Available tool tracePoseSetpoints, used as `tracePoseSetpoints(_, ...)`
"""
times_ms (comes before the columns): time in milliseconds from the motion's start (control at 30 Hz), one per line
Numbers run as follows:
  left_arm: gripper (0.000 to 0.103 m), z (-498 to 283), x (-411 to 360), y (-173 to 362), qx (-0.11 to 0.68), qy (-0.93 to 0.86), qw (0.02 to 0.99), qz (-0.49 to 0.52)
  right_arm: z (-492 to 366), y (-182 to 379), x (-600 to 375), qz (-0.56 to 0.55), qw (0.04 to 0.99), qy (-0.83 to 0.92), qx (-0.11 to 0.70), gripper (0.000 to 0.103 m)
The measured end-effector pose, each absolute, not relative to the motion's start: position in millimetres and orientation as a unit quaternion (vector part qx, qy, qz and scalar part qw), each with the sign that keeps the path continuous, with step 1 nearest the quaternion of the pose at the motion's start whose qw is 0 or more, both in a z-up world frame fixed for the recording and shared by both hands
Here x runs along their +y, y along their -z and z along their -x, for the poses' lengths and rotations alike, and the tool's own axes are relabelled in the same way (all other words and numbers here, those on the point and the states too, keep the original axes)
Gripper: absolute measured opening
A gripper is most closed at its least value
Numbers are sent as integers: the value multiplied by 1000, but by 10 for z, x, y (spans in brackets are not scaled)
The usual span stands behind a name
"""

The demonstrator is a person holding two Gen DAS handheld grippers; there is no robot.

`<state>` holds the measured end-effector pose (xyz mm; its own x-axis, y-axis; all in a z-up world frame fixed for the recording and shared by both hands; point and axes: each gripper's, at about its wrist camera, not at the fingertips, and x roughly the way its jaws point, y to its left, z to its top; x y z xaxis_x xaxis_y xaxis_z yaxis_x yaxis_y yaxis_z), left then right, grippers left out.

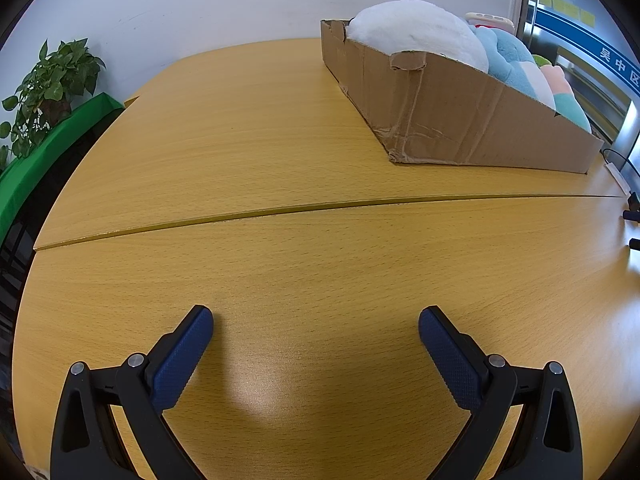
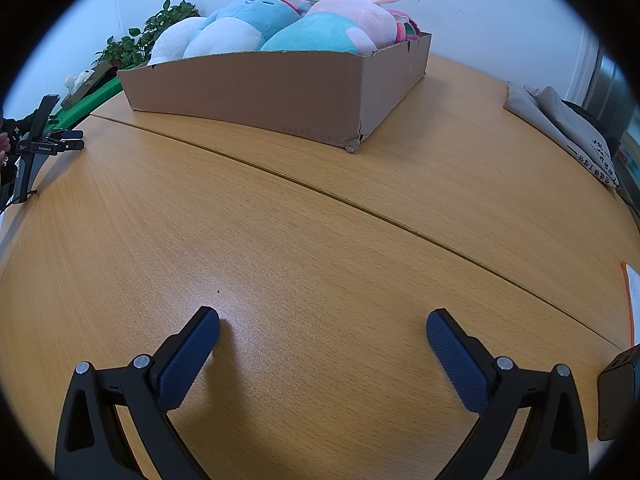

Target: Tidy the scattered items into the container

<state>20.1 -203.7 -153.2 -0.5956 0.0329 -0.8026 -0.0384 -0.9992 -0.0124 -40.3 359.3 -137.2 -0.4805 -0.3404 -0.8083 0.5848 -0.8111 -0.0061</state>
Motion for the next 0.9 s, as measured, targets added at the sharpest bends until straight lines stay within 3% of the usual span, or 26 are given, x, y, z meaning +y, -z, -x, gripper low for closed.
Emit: tracePoseSetpoints(900, 103, -175, -2048, 1548, 3, -893, 20, 449, 421, 1376, 3591, -430, 279, 846, 145, 103)
